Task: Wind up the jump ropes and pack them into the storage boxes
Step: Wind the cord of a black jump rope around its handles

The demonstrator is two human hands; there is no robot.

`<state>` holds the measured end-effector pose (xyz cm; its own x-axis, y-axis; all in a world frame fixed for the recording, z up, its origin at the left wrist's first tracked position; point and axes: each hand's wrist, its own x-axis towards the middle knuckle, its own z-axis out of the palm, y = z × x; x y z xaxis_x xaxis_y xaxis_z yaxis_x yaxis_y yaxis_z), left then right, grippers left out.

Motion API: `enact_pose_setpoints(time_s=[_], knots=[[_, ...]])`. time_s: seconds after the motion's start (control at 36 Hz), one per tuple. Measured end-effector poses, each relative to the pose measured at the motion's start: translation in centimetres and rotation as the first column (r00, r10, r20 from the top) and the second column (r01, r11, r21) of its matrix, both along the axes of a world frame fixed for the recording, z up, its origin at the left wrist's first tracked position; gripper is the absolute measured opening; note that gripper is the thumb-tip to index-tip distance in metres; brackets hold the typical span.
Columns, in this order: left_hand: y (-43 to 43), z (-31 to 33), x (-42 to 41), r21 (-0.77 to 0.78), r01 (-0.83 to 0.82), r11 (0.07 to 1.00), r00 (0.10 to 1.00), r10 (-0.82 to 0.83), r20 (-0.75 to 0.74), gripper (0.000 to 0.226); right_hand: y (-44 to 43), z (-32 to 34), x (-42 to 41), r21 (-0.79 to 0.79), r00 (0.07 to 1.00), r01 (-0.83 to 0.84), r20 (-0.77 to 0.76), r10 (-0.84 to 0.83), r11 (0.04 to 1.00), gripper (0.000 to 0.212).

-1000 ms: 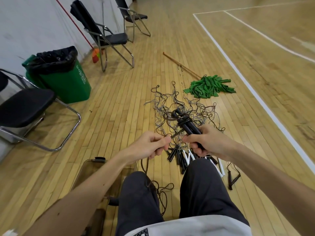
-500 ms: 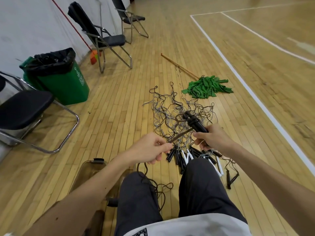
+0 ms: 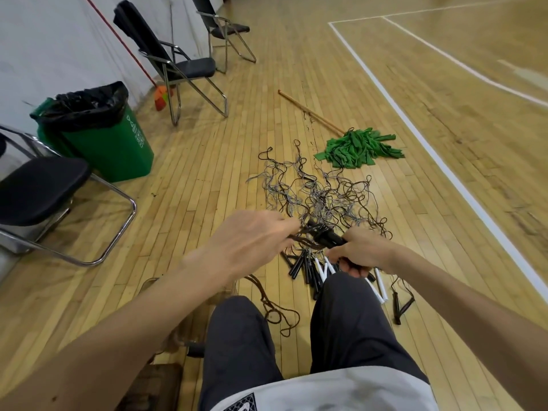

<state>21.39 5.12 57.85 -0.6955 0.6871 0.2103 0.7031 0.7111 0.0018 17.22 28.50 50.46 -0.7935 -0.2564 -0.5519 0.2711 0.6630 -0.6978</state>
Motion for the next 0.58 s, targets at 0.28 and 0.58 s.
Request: enact_pose_setpoints(time_s=[0.28, 0.58], knots=[[-0.3, 2.2, -3.0, -0.077, 0.143, 0.987, 0.968, -0.155, -0.199, 0.030, -1.4, 1.6, 0.9, -0.048, 0.970, -0.177, 0.161, 0.183, 0.983, 0.018], [-0.1, 3.3, -5.5, 0.037, 0.041, 0.998, 0.997, -0.043, 0.060, 0.037, -2.8, 3.9, 3.1, -0.090, 0.893, -0.403, 0.179, 0.413, 0.911, 0.016]])
